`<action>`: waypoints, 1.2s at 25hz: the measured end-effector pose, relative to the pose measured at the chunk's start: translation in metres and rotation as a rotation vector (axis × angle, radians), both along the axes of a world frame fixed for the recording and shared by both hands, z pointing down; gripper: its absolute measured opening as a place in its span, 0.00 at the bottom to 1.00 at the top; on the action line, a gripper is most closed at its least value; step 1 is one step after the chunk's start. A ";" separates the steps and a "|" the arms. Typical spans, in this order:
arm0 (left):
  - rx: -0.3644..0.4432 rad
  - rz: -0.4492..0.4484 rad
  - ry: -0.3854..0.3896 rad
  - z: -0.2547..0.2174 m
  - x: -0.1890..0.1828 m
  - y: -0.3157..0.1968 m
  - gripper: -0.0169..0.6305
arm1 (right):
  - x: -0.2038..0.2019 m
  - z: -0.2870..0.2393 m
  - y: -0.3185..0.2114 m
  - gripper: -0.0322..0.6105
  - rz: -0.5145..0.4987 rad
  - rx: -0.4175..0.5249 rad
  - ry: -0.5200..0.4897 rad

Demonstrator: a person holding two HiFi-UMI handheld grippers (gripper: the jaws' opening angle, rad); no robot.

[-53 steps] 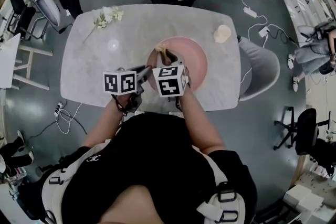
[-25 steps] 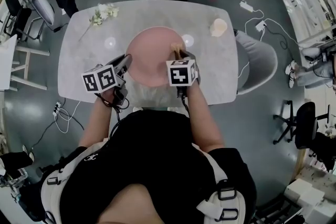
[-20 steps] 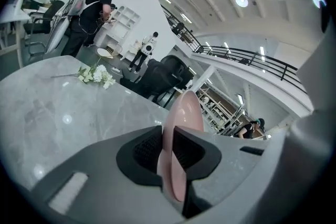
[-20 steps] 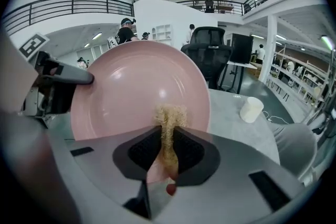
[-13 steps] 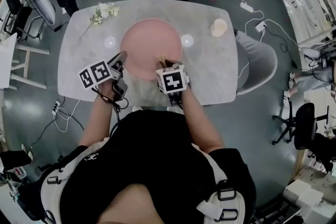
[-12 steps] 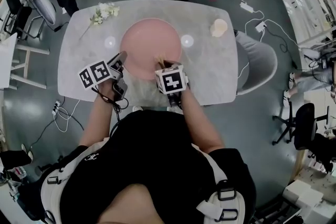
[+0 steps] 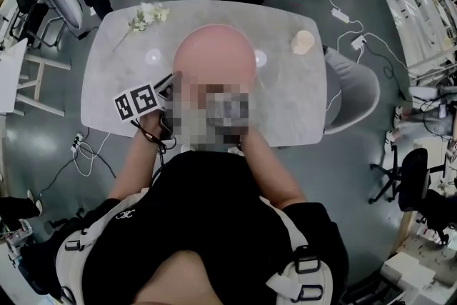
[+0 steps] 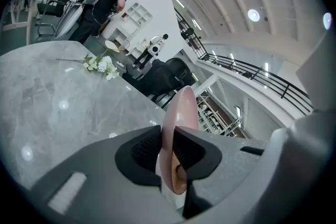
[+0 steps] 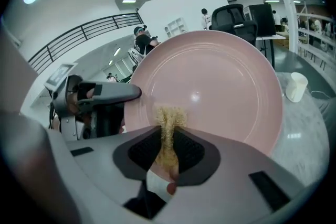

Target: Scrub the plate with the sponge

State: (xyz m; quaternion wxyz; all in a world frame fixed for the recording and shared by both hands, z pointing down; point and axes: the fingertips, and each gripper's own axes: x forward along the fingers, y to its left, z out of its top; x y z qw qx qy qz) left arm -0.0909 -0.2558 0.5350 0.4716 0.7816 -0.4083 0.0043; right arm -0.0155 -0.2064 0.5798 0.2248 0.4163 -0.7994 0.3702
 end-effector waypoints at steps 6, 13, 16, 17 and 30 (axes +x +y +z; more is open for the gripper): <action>0.028 0.086 -0.041 -0.002 0.021 0.013 0.12 | -0.010 -0.021 -0.009 0.16 -0.003 0.031 -0.076; 0.035 0.168 -0.080 0.002 0.033 0.025 0.12 | -0.005 -0.032 -0.018 0.16 -0.026 0.115 -0.018; 0.041 0.203 -0.118 0.005 0.036 0.029 0.12 | -0.002 -0.031 -0.018 0.16 -0.049 0.160 0.071; 0.044 0.214 -0.129 0.005 0.038 0.030 0.12 | -0.001 -0.031 -0.019 0.16 -0.055 0.173 0.089; 0.045 0.270 -0.083 0.003 0.036 0.039 0.13 | 0.038 -0.037 -0.042 0.16 0.073 0.180 0.076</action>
